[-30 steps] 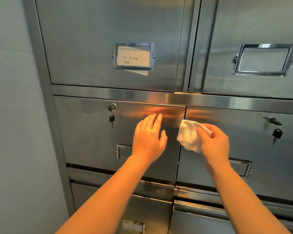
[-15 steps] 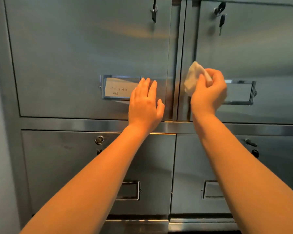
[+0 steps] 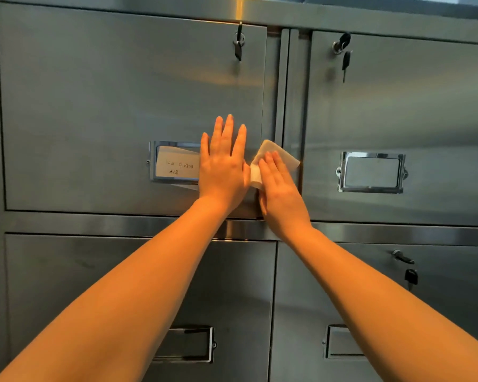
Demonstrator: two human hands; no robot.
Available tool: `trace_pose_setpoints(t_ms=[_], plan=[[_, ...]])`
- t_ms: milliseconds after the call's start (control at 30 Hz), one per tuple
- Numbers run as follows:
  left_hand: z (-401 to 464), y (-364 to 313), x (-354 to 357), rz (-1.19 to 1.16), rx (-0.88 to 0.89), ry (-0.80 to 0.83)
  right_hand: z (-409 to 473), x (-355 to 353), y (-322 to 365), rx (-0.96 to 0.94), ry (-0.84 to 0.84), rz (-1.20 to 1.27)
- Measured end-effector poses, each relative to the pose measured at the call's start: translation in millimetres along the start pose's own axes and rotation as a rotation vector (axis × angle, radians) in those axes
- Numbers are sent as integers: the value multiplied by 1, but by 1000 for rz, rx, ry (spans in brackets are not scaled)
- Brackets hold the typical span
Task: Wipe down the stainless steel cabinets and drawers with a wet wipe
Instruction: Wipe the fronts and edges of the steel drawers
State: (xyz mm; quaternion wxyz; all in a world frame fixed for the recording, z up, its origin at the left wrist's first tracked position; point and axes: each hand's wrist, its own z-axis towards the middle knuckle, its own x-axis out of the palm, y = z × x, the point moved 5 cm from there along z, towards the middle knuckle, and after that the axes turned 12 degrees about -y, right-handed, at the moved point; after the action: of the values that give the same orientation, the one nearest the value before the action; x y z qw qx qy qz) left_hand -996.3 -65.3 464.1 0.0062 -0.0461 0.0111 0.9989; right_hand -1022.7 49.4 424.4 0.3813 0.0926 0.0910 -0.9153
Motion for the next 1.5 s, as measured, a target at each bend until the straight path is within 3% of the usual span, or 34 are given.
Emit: trace_pose_setpoints(t_ms=[367,533,1067,1333,1500], plan=[[5,13,25,69,48,-102,30,9,8,28,-113,-8],[5,11,21,28,59,-146,86,4,4,30,-166,-5],[4,11,19,42,78,-228,133,9,5,109,-50,257],[2,10,18,78,85,-239,206,-13,2,152,-29,197],[2,10,20,76,86,-235,174,1,2,83,-47,0]])
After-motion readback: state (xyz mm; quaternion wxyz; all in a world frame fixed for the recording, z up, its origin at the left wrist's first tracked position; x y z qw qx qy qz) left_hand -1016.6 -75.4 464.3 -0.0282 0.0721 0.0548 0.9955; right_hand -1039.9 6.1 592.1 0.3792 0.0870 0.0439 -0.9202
